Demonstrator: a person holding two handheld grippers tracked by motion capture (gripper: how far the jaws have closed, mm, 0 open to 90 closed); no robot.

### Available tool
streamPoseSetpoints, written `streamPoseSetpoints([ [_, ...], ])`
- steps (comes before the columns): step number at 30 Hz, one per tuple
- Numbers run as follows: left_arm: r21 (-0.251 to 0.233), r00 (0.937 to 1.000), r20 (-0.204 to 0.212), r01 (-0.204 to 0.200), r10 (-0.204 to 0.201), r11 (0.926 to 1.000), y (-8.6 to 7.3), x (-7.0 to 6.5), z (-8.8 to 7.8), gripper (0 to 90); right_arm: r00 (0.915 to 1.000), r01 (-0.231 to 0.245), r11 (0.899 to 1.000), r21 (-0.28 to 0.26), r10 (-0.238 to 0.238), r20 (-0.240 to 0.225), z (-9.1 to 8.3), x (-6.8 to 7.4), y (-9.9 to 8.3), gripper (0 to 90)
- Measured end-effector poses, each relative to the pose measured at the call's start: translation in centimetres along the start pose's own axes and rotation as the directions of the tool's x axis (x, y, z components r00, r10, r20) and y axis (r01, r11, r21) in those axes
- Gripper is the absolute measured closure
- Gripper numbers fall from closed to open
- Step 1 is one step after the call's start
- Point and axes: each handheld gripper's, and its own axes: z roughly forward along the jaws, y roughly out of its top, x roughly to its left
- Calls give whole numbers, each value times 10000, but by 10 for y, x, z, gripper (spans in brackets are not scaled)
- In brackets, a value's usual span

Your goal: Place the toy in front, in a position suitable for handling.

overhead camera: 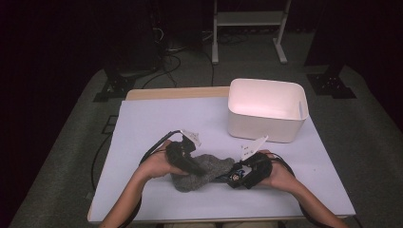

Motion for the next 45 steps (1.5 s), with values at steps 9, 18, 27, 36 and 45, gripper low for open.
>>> streamPoseSetpoints([
  [9, 206, 9993, 368, -97, 90, 9997, -3, -3, 3, 800, 9995, -300, 9995, 85, 300, 12, -2, 5, -7, 272],
  [18, 404, 9975, 697, -144, 116, 9991, -7, -7, 9, 801, 9997, -259, 9996, 67, 259, -8, 1, 8, -7, 250],
  [27, 719, 9979, 649, -120, 73, 9973, -9, -6, 22, 798, 9998, 142, 9994, 329, -147, 142, 7, 14, -10, 192],
  [36, 1065, 9987, 510, -82, 28, 9943, -9, -5, 41, 788, 9972, 644, 9952, 743, -671, 338, 18, 25, -16, 205],
  [45, 1001, 9981, 523, -365, 314, 9943, 2, -8, 48, 788, 9935, 904, 9939, 636, -944, 629, 20, 27, -26, 208],
])
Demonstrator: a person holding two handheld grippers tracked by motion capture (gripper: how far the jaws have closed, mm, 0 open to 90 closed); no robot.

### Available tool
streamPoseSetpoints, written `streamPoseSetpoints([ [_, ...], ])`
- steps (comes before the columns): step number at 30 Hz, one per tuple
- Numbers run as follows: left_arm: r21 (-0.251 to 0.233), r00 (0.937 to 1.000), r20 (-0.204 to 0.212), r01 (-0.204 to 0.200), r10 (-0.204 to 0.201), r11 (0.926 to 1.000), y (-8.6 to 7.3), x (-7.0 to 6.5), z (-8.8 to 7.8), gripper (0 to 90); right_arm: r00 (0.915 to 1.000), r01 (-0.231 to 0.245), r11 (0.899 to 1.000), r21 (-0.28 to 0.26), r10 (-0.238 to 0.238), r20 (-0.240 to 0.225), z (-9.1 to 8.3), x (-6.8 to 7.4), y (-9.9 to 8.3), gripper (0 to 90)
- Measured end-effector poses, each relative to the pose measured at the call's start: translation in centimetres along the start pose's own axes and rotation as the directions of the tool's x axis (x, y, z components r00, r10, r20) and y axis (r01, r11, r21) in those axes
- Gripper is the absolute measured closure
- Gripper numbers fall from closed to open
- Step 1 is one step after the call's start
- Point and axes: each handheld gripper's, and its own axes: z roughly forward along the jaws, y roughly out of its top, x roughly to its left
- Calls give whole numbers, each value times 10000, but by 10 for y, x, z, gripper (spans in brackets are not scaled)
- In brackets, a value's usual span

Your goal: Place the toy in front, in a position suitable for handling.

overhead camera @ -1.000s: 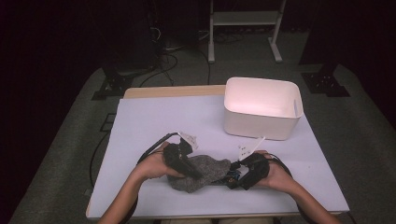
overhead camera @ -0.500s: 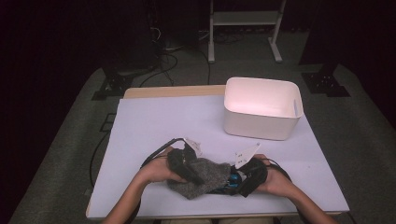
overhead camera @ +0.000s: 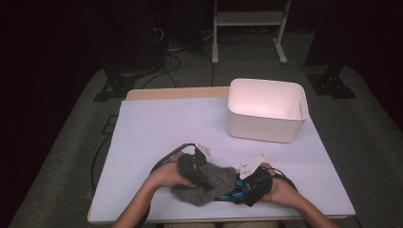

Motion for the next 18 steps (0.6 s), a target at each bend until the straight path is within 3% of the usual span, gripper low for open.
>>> streamPoseSetpoints([
  [12, 52, 9967, 40, -807, 807, 9967, 31, -13, 13, 776, 10000, 8, 9996, -280, -11, -93, 1, -1, -3, 209],
  [15, -238, 9963, -122, -850, 848, 9961, 32, -14, 12, 694, 10000, -13, 9995, -326, 10, -92, 1, -1, -3, 210],
  [16, -325, 9959, -311, -854, 844, 9958, 33, -15, 12, 615, 10000, -4, 9995, -327, 1, -79, 1, -1, -3, 210],
  [18, -308, 9954, -613, -755, 736, 9967, 34, -14, 14, 576, 10000, -6, 9994, -332, 3, -95, 1, -1, -3, 211],
])
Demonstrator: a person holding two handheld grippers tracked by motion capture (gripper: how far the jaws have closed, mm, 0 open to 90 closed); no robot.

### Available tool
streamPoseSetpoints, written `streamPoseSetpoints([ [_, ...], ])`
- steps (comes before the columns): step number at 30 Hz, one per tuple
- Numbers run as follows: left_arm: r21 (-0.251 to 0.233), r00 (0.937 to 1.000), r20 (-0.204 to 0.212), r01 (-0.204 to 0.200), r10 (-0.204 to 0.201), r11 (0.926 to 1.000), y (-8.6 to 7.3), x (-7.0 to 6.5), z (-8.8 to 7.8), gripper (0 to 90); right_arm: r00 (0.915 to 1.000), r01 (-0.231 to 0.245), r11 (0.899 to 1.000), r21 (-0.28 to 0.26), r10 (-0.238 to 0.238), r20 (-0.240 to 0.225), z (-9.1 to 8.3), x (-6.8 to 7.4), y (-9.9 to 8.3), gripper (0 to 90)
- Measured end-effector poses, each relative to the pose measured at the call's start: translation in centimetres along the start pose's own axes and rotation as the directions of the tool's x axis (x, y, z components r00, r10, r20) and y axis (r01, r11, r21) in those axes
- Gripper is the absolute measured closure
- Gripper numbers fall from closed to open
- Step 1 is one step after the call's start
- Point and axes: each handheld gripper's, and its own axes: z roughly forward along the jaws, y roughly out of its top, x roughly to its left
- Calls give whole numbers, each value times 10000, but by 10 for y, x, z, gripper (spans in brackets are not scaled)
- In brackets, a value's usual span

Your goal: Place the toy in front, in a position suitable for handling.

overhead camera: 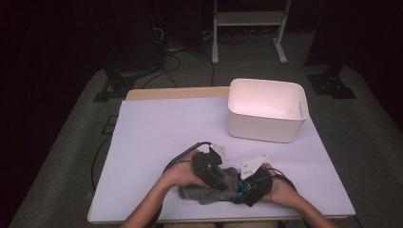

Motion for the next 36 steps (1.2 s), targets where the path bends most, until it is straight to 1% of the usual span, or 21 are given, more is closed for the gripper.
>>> streamPoseSetpoints([
  [1, 20, 9999, -22, -101, 101, 9999, 0, 1, 1, 569, 10000, 47, 10000, 36, -46, -5, 0, 0, 0, 212],
  [2, -10, 10000, -41, -61, 61, 10000, 1, 0, 4, 563, 10000, 38, 10000, 41, -38, -11, 0, 0, 1, 216],
  [5, 48, 9998, -133, -145, 146, 9999, 1, -1, 4, 573, 9999, 105, 9999, 23, -105, -13, -1, 1, 1, 227],
  [8, 139, 9988, -446, -201, 207, 9997, 2, -1, 4, 651, 9996, 255, 9997, 65, -255, 77, 0, 2, 2, 227],
  [9, 107, 9986, -510, -163, 168, 9998, 2, -1, 4, 697, 9997, 234, 9997, 50, -234, 46, 0, 2, 2, 227],
  [11, 82, 9984, -524, -194, 198, 9998, 1, -1, 4, 740, 9999, 116, 9999, 18, -116, -52, 1, 1, 1, 221],
  [12, 21, 9989, -469, -60, 61, 10000, 0, -1, 4, 764, 9999, 92, 10000, -38, -92, -55, 1, 1, 1, 221],
  [13, 19, 9989, -460, -76, 76, 10000, 0, 0, 4, 782, 9999, 123, 9999, -49, -123, -3, 1, 1, 0, 222],
  [14, 43, 9989, -450, -93, 95, 9999, 0, 0, 3, 792, 9999, 144, 9999, -44, -144, 17, 1, 1, 0, 222],
  [16, 75, 9990, -451, -6, 9, 10000, -1, -1, 2, 809, 9999, 158, 9999, -38, -158, 26, 1, 1, 0, 222],
  [17, 196, 9989, -459, -128, 137, 9997, -2, 0, 0, 815, 9998, 191, 9998, -20, -191, 56, 1, 2, 0, 224],
  [20, 310, 9985, -550, 8, 9, 9995, -8, 2, -4, 816, 9996, 272, 9996, -6, -272, 97, 1, 2, 0, 226],
  [22, 371, 9980, -619, 160, -136, 9992, -15, 4, -8, 817, 9995, 309, 9995, -29, -309, 77, 1, 1, 0, 225],
  [26, 519, 9958, -776, 517, -476, 9973, -36, 9, -15, 818, 9994, 333, 9994, 5, -334, 90, 1, 1, 0, 225],
  [28, 452, 9942, -809, 754, -716, 9961, -47, 10, -20, 820, 9995, 318, 9995, 7, -318, 81, 1, 1, 0, 226],
  [30, 485, 9924, -904, 876, -830, 9950, -54, 11, -24, 820, 9995, 296, 9995, 49, -296, 92, 1, 1, 1, 225],
  [31, 425, 9914, -935, 954, -911, 9945, -57, 12, -27, 820, 9994, 317, 9995, 94, -318, 113, 2, 2, 2, 225],
  [32, 296, 9906, -891, 1064, -1034, 9939, -60, 13, -29, 820, 9994, 321, 9994, 143, -323, 134, 2, 2, 3, 223],
  [34, 287, 9901, -878, 1121, -1092, 9933, -61, 14, -31, 820, 9993, 349, 9992, 204, -352, 147, 5, 3, 6, 211],
  [36, 251, 9902, -863, 1123, -1097, 9934, -61, 15, -31, 819, 9984, 501, 9983, 296, -509, 250, 9, 3, 11, 202],
])
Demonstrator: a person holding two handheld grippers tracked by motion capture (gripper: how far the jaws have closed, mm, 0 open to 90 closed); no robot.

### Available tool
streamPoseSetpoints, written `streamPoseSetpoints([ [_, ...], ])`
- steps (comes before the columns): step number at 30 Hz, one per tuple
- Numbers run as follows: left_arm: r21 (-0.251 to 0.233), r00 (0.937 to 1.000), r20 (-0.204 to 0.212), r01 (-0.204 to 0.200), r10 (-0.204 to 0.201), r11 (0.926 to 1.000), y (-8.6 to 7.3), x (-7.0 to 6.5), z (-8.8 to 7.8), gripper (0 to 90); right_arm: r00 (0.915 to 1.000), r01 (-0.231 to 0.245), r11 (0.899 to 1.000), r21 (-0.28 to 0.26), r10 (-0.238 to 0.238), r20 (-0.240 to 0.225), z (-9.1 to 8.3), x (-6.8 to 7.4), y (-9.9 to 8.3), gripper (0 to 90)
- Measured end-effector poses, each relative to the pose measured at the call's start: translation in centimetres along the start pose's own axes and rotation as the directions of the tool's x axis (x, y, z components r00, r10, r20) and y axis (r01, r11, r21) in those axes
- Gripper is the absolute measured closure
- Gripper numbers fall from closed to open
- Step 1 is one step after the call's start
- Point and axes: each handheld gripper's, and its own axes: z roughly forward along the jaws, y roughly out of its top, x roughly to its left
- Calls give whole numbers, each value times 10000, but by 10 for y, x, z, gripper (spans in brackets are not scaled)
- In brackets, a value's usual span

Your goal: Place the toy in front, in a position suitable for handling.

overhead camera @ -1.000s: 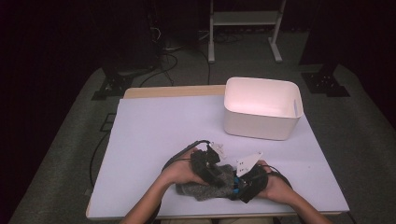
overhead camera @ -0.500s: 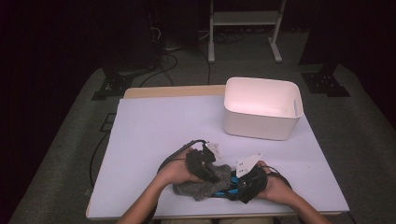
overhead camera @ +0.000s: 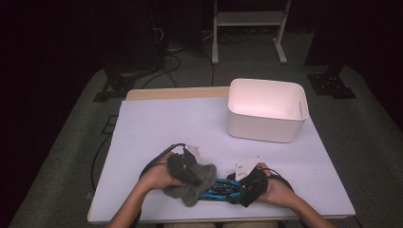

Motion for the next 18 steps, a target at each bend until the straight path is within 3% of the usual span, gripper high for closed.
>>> streamPoseSetpoints([
  [8, -78, 10000, 86, -23, 24, 10000, 1, 1, -1, 818, 9983, 528, 9983, 225, -533, 230, 17, 3, 17, 192],
  [11, -169, 10000, 53, 30, -29, 9999, -1, 2, -5, 818, 9984, 540, 9982, 246, -543, 126, 16, 3, 17, 249],
  [18, -92, 9985, -400, 357, -360, 9993, -15, 7, -17, 818, 9987, 496, 9983, 310, -499, 106, 9, 2, 12, 250],
])
